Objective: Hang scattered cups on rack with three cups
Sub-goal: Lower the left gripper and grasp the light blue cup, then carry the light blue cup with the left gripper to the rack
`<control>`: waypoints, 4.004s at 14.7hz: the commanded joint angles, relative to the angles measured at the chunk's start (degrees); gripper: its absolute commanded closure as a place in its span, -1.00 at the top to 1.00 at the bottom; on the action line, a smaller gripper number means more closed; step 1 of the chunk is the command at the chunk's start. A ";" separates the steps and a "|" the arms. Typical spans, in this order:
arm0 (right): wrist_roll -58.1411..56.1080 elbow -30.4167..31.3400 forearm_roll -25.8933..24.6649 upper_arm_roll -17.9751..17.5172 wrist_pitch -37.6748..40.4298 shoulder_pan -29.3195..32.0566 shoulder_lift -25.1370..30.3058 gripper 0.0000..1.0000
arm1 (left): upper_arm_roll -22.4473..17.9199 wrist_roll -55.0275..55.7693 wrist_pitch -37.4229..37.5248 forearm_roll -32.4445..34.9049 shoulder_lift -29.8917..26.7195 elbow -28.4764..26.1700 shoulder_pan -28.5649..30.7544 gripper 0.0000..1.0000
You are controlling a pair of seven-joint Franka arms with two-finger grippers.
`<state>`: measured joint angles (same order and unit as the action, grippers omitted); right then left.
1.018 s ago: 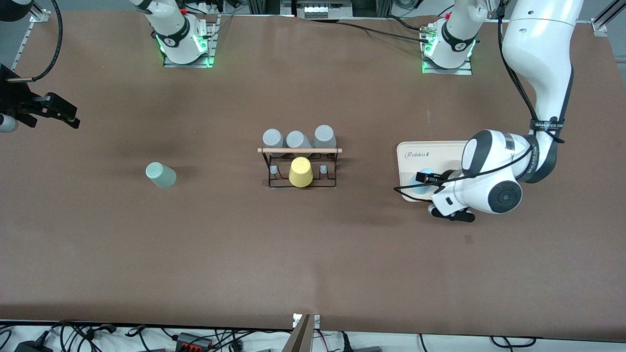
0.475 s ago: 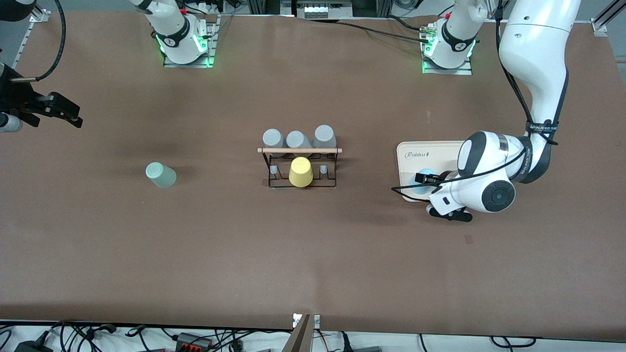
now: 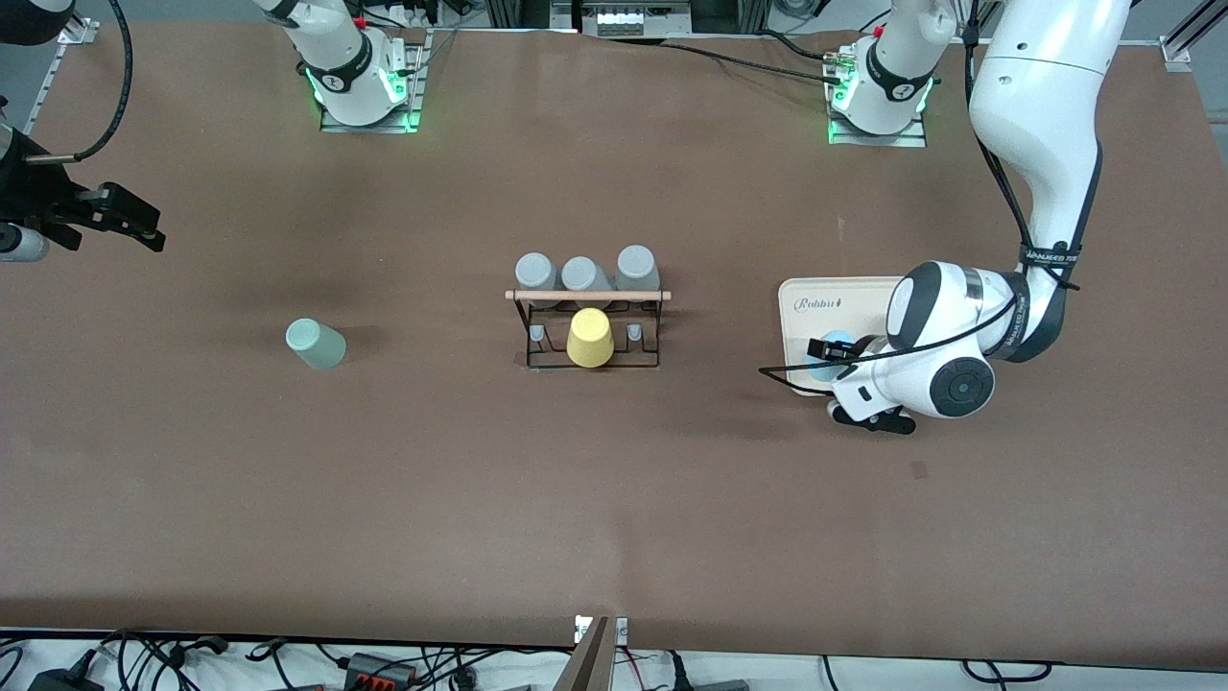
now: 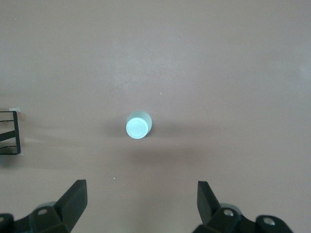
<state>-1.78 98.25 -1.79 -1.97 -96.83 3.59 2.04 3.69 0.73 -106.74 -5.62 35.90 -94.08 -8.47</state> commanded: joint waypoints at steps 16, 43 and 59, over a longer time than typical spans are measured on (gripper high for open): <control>0.11 -1.04 0.12 -0.22 4.02 -1.48 -6.78 1.00 | 0.00 -0.21 4.96 0.78 -1.45 4.77 -0.14 -0.98; 0.03 -0.34 0.21 -0.22 4.02 -1.74 -6.96 1.00 | 0.09 40.93 8.92 -19.52 8.92 36.43 -17.28 -0.98; -0.76 -0.17 0.39 -0.14 3.84 -1.57 -7.22 1.00 | 0.09 39.87 8.39 -18.91 13.14 36.07 -18.95 -0.95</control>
<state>-1.91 98.19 -1.68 -2.10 -93.37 1.96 -5.39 4.30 41.01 -98.63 -23.97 49.09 -58.87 -27.04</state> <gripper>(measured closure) 0.000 0.366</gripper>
